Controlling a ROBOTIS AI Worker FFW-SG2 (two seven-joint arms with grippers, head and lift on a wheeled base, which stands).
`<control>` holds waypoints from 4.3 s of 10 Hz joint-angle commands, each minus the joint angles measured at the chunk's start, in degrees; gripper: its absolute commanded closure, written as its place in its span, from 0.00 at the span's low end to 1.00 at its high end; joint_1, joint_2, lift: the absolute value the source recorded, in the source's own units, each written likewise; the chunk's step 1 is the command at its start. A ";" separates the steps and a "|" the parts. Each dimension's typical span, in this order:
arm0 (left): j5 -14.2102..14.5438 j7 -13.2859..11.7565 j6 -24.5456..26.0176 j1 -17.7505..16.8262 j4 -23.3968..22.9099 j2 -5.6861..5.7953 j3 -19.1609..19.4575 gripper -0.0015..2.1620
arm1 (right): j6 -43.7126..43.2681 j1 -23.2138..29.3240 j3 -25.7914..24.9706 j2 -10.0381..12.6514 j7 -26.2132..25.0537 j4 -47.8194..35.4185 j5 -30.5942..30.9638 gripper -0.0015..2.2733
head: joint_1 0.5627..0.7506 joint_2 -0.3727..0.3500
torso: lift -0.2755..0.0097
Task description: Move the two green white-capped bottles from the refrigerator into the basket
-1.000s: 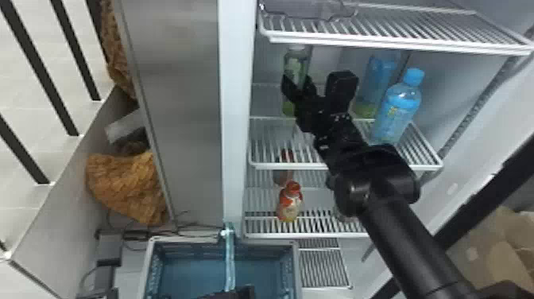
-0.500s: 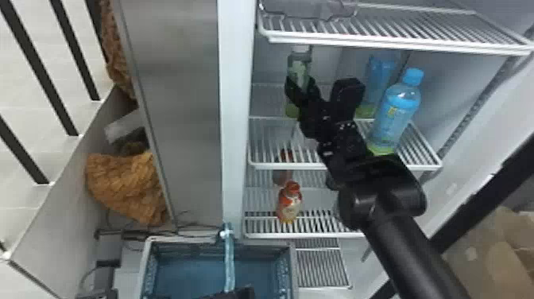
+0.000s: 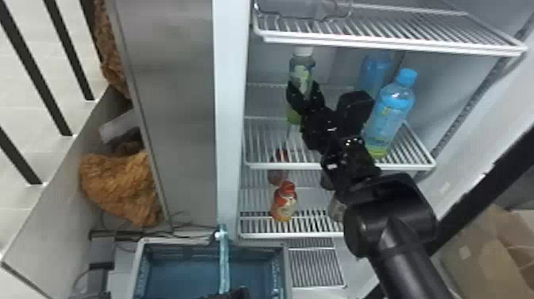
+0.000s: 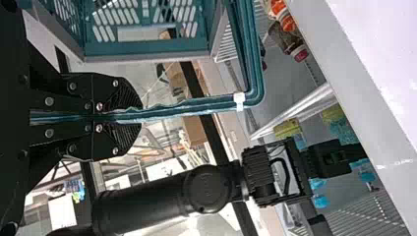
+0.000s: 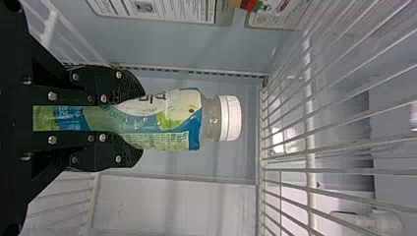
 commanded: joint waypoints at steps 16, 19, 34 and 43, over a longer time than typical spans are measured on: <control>0.00 -0.09 -0.07 0.79 0.00 -0.44 0.71 0.56 | 28.77 35.38 -7.87 -1.81 7.83 -55.54 -10.35 0.45 | 0.70 0.34 | 0.95; 0.11 -0.09 -0.07 0.93 0.00 -0.44 0.94 0.56 | 39.04 41.57 -11.19 -1.20 9.68 -65.10 -10.13 0.44 | 0.70 0.31 | 0.95; -0.23 -0.09 0.49 -0.19 0.00 0.00 -0.21 0.56 | 64.35 44.38 -10.73 -1.64 18.29 -61.31 -14.47 0.45 | 0.70 0.35 | 0.95; -0.11 -0.09 0.63 -0.19 0.00 0.00 -0.21 0.56 | 68.43 37.07 -5.59 -2.95 18.91 -47.95 -16.07 0.45 | 0.70 0.43 | 0.95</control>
